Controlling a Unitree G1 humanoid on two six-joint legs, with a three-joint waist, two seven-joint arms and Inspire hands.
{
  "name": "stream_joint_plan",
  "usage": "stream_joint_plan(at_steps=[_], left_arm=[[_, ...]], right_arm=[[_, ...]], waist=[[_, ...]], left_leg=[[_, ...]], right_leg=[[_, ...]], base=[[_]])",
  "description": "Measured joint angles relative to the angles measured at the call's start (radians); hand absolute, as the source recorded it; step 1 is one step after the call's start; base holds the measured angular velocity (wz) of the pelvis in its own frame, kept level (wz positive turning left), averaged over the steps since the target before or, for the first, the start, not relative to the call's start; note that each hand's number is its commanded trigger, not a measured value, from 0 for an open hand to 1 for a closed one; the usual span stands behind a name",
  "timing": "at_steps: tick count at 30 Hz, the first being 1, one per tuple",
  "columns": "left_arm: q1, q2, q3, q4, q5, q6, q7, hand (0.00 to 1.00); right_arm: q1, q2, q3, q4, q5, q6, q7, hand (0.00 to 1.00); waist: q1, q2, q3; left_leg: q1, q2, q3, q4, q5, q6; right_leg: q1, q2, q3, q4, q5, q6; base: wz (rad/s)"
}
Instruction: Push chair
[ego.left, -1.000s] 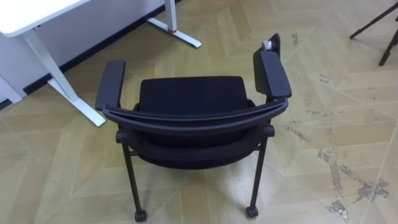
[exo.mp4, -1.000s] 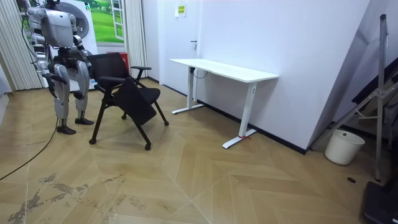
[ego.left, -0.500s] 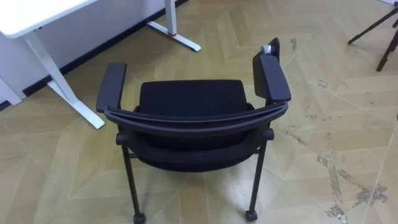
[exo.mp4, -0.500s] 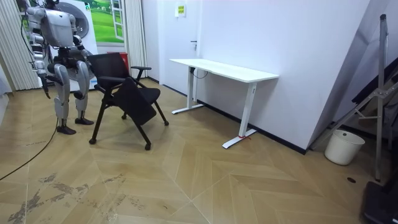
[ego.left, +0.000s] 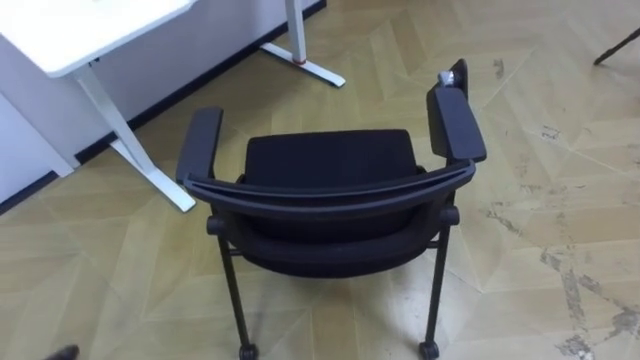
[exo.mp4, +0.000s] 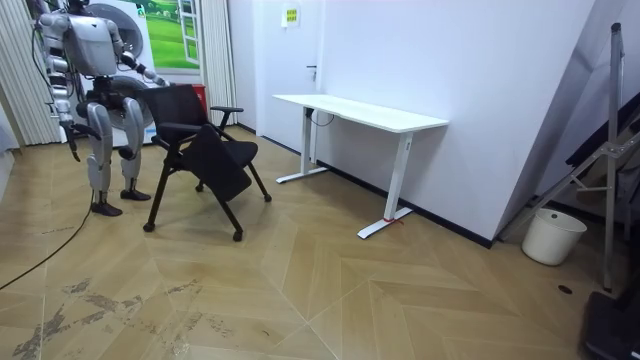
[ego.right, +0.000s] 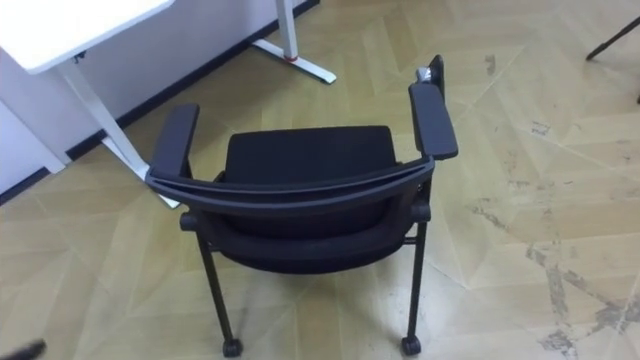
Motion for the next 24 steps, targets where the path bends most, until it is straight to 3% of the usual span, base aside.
stream_joint_plan(at_steps=[8,11,15,18,22,24], left_arm=[[-0.071,0.056,-0.002,-0.303,0.192,0.006,0.058,0.00],[-0.072,0.056,-0.021,-0.463,0.322,0.011,0.063,0.00],[-0.078,0.059,-0.026,-0.679,0.552,0.038,0.058,0.00],[-0.079,0.060,-0.045,-0.824,0.646,0.047,0.045,0.00],[-0.089,0.061,-0.111,-0.913,0.771,0.057,0.026,0.00],[-0.089,0.061,-0.169,-0.947,0.889,0.077,-0.005,0.00]], right_arm=[[0.007,0.000,0.001,-0.002,-0.018,-0.003,0.018,0.00],[0.013,-0.004,0.001,-0.004,-0.012,-0.002,0.020,0.00],[0.019,-0.007,0.000,0.002,-0.011,0.012,0.028,0.00],[0.028,-0.014,0.001,-0.002,-0.021,0.011,0.041,0.00],[0.018,-0.013,0.022,0.003,-0.030,0.012,0.043,0.00],[0.014,-0.009,0.050,0.004,-0.030,0.012,0.051,0.00]], waist=[[0.005,0.008,-0.0025],[-0.002,0.015,0.0019],[-0.010,0.022,0.0004],[-0.016,0.021,0.0012],[-0.036,0.017,0.0054],[-0.040,0.014,0.0068]], left_leg=[[-0.014,-0.001,-0.003,0.001,0.000,0.000],[-0.016,-0.001,-0.009,0.002,0.000,0.000],[-0.016,-0.003,-0.020,0.001,0.000,0.000],[-0.012,-0.002,-0.020,0.001,-0.001,-0.001],[0.000,0.001,-0.021,-0.001,-0.001,-0.001],[-0.007,0.001,-0.020,0.001,-0.001,-0.001]], right_leg=[[-0.009,0.000,0.002,-0.004,0.000,0.000],[-0.009,0.000,0.001,-0.004,0.000,0.000],[-0.006,0.002,0.001,-0.004,0.000,0.000],[-0.008,0.003,0.003,-0.004,0.000,0.000],[0.002,0.002,0.001,-0.005,0.000,0.000],[0.004,0.002,0.001,-0.004,0.000,0.000]], base=[[0.01],[0.06],[0.07],[0.00],[0.00],[0.00]])
